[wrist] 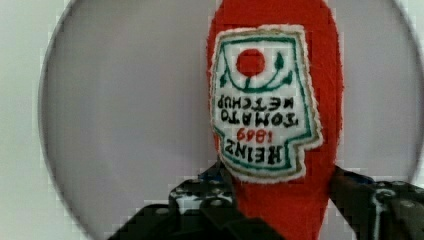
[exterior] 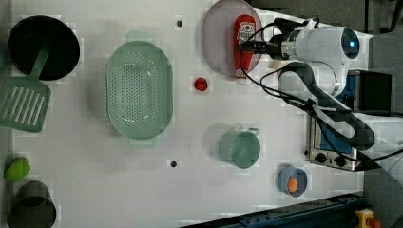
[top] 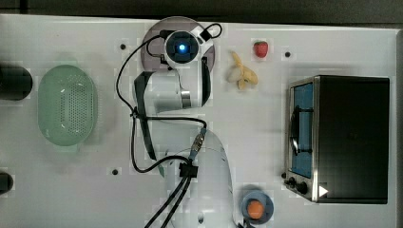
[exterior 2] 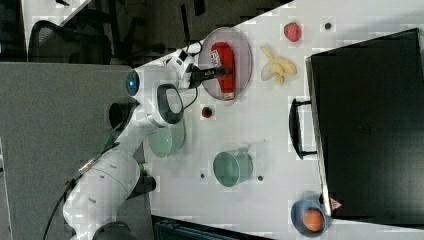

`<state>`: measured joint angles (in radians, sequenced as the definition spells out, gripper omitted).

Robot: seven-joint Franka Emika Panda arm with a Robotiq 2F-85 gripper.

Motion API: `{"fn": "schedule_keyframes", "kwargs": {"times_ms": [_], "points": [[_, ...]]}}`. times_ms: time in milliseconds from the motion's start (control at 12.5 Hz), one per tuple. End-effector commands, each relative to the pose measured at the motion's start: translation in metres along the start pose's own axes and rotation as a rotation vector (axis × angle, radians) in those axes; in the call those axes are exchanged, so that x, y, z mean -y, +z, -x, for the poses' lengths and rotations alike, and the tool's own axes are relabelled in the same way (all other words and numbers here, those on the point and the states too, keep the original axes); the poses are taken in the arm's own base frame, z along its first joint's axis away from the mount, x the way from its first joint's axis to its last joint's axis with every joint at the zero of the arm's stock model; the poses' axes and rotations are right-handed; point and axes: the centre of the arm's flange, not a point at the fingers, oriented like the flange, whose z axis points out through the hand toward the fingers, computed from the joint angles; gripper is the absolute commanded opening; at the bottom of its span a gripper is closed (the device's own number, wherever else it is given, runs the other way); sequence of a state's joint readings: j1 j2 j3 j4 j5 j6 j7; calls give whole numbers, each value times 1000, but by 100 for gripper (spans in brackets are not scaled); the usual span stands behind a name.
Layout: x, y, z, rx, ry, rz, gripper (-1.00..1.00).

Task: Pick ketchup from plate and place it on table.

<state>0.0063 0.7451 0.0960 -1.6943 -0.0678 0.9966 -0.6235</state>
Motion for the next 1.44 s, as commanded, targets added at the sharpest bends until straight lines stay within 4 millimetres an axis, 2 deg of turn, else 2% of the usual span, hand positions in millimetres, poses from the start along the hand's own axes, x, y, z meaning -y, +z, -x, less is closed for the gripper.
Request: {"fn": "schedule_keyframes", "kwargs": {"times_ms": [80,400,560,800,960,1040,1280,1440], "points": [[-4,-104,-29,-78,26,-33,20],[-15,-202,-24,-33,79,-60,20],[-30,-248,-9,35,95,-41,20],[-63,-295,22,114,143,-16,20],[-88,-305,47,122,186,-5,20],[-98,-303,62,138,204,-2,20],[-103,-280,106,181,218,2,20],[-101,-254,128,149,215,6,20]]}}
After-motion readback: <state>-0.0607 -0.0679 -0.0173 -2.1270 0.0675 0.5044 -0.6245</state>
